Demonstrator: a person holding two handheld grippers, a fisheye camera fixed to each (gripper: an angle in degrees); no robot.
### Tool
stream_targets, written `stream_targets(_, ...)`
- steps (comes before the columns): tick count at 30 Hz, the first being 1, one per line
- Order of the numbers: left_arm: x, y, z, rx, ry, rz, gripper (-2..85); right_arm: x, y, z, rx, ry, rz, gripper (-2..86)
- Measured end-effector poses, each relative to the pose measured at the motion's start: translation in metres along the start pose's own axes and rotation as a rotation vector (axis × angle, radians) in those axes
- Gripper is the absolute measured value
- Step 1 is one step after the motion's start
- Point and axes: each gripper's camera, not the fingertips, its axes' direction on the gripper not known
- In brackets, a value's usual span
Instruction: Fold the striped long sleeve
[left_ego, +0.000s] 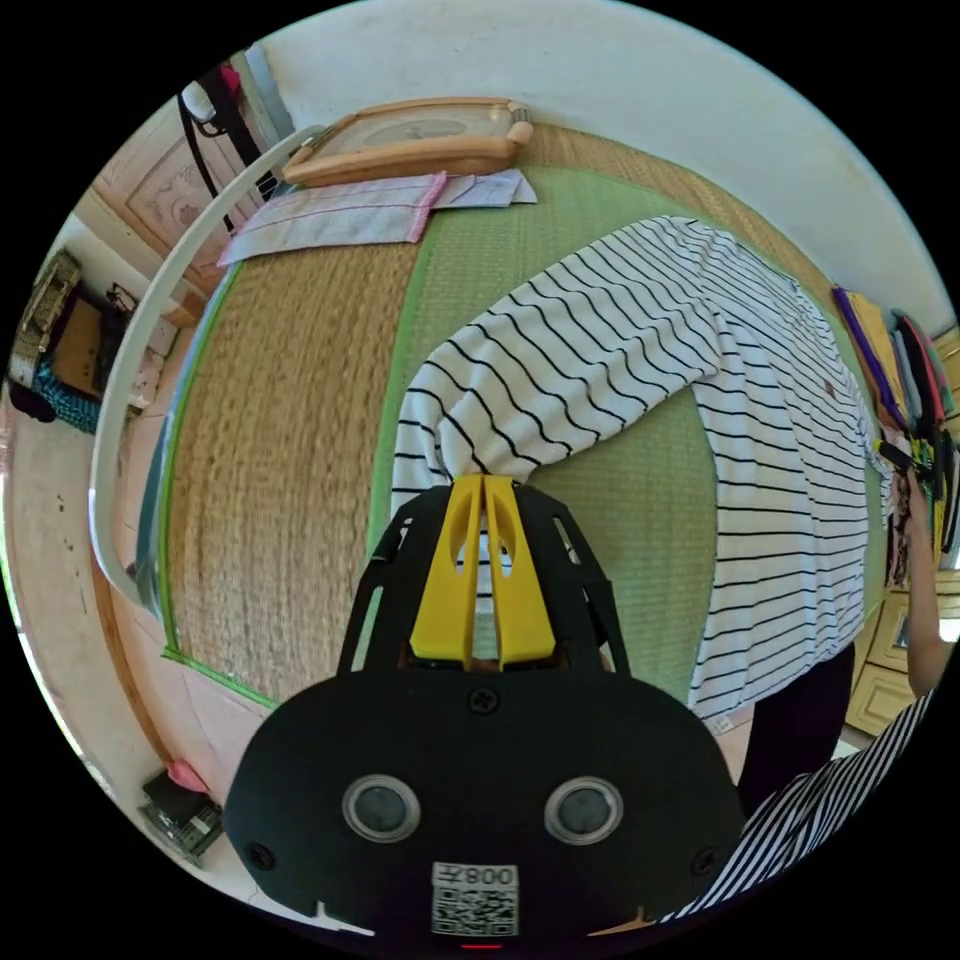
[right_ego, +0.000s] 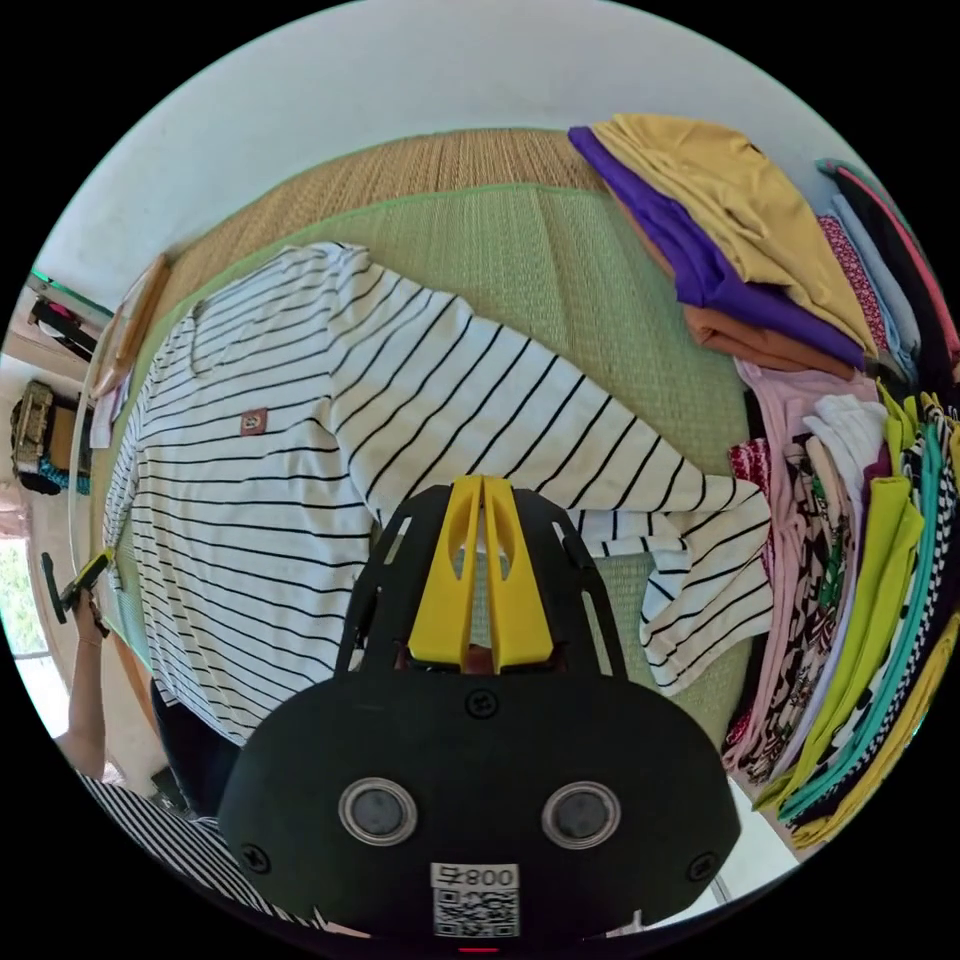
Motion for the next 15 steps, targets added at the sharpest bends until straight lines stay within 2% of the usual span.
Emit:
stream_targets(4, -0.030, -0.005, -0.011, 0.040, -0.047, -0.079, 0.1, 0.020, -0.012, 0.006, 0.035, -0.037, 0.019, -0.5)
stream_targets(6, -0.032, -0.002, -0.019, 0.082, -0.050, -0.090, 0.1, 0.029, -0.023, 0.006, 0.042, 0.009, 0.022, -0.5)
stream_targets(12, 0.012, 0.011, -0.034, 0.250, 0.199, 0.017, 0.1, 0.036, -0.036, -0.016, 0.089, -0.032, 0.051, -0.5)
stream_targets(15, 0.050, -0.003, -0.017, 0.249, 0.287, 0.119, 0.1, 0.000, -0.033, -0.024, 0.141, -0.078, -0.022, -0.5)
